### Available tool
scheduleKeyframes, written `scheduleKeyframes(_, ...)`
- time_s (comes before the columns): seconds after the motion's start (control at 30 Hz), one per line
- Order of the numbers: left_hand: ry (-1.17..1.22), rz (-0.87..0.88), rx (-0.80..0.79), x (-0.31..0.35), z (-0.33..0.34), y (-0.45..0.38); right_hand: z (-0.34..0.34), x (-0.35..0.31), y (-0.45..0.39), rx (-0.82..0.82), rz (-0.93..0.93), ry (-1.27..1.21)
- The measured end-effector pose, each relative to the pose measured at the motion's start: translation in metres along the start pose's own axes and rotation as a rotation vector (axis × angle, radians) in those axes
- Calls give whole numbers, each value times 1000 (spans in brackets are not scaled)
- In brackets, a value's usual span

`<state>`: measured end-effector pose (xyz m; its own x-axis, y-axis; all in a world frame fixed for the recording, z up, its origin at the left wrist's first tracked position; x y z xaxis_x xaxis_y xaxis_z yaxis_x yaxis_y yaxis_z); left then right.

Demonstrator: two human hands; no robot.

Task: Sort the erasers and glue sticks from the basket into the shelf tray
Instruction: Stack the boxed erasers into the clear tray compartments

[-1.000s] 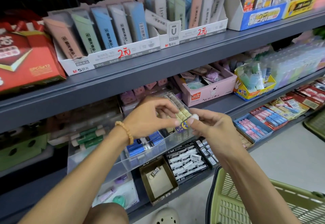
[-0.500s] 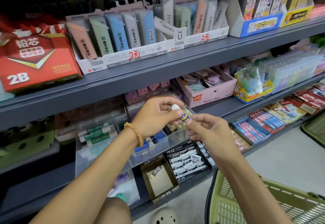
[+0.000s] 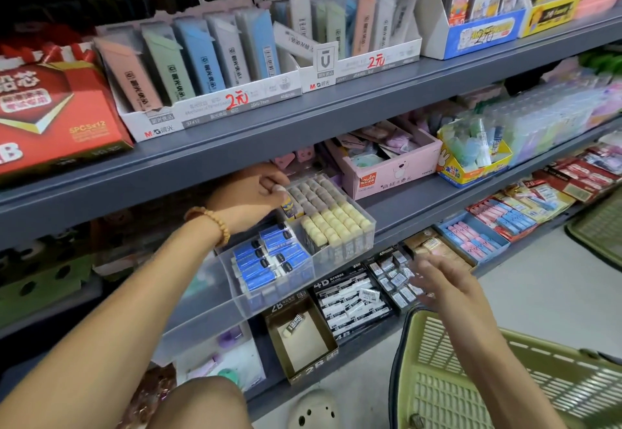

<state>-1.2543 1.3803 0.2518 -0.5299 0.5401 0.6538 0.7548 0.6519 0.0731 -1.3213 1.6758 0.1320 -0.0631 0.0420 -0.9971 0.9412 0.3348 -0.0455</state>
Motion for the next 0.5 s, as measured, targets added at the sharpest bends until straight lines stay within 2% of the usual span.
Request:
scheduleKeyframes(0.17, -142, 72, -10, 8, 19, -10, -12, 35, 15, 14, 127, 24)
scheduleKeyframes(0.5, -292, 166, -25, 17, 40, -26, -13, 50, 20, 23, 188, 24)
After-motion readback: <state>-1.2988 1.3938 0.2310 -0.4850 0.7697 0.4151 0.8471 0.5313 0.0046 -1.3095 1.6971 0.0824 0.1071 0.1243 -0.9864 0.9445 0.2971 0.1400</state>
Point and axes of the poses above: each hand's wrist, its own y-axis away from the middle knuckle, its own z-axis out of the palm, x = y × z, the point moved 9 cm from there along -y, towards the middle knuckle, and after that the axes turned 15 degrees about -z, right-handed, at the moved point
